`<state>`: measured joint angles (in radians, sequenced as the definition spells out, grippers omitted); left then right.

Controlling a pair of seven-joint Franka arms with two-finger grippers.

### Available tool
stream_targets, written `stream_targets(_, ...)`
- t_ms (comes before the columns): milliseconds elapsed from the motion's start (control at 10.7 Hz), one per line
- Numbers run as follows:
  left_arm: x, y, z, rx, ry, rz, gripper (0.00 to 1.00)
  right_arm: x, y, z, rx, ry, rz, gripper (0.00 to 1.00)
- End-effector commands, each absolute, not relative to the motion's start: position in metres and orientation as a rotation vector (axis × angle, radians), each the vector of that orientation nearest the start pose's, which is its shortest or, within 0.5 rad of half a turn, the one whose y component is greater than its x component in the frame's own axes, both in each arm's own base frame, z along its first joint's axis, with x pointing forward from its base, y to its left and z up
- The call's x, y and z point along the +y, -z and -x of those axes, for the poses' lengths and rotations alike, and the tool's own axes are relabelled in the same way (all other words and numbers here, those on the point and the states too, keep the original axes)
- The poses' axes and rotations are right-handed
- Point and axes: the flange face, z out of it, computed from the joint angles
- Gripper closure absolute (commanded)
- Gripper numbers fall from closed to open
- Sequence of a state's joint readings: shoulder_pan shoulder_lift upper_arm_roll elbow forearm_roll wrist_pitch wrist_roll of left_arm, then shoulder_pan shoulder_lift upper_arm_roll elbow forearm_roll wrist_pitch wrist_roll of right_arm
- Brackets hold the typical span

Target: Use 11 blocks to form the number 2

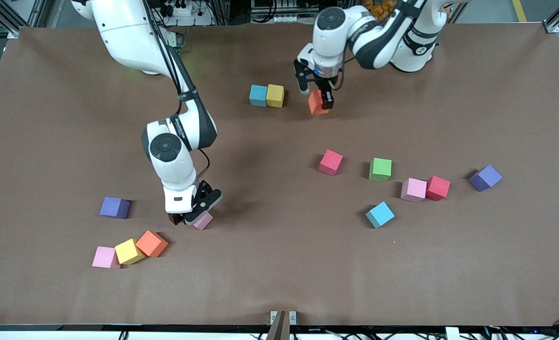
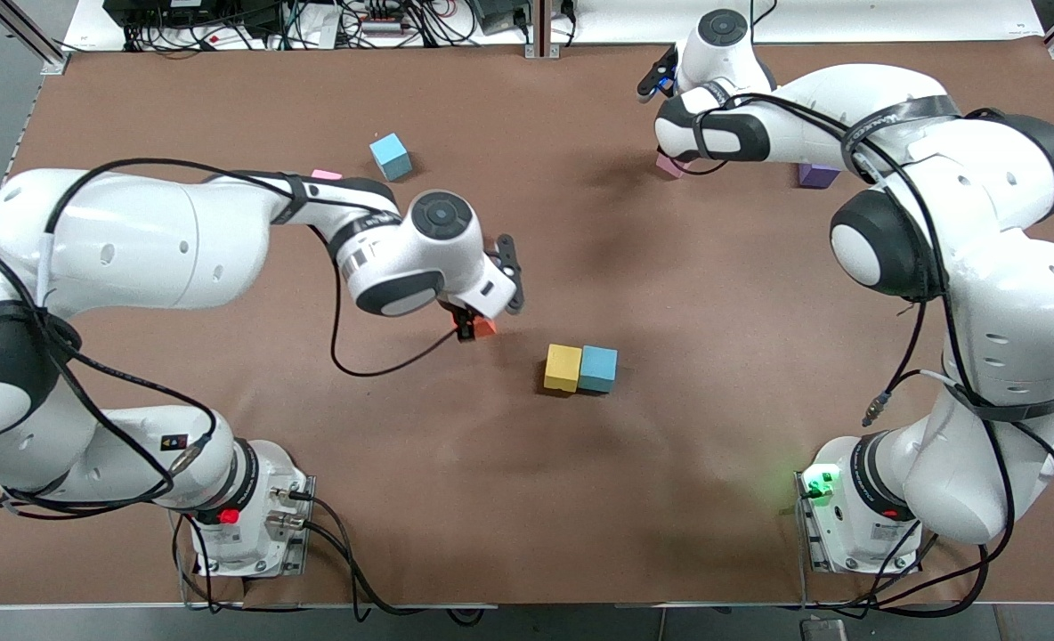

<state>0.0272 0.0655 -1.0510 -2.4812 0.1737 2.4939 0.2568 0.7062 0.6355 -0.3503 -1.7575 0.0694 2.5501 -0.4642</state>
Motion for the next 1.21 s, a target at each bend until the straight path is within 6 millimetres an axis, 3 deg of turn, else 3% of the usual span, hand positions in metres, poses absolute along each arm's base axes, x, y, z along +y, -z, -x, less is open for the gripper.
stream_targets(0, -0.421, -0.271, -0.224, 2.067, -0.040, 2.337, 0.97, 0.255, -0.227, -0.641, -1.356, 0.295, 2.947, 0.00)
stream_targets(279, -0.428, -0.250, -0.211, 2.122, -0.121, 2.312, 0.97, 0.241, -0.211, -0.651, -1.372, 0.295, 2.897, 0.00)
stream_targets(931, -0.467, -0.226, -0.238, 2.173, -0.121, 2.281, 0.98, 0.247, -0.201, -0.660, -1.332, 0.308, 2.877, 0.00)
stream_targets(1024, -0.471, -0.223, -0.240, 2.186, -0.112, 2.256, 0.98, 0.248, -0.201, -0.660, -1.337, 0.308, 2.876, 0.13)
stream_targets(1117, -0.470, -0.222, -0.239, 2.197, -0.115, 2.225, 0.98, 0.249, -0.201, -0.659, -1.337, 0.301, 2.876, 0.31)
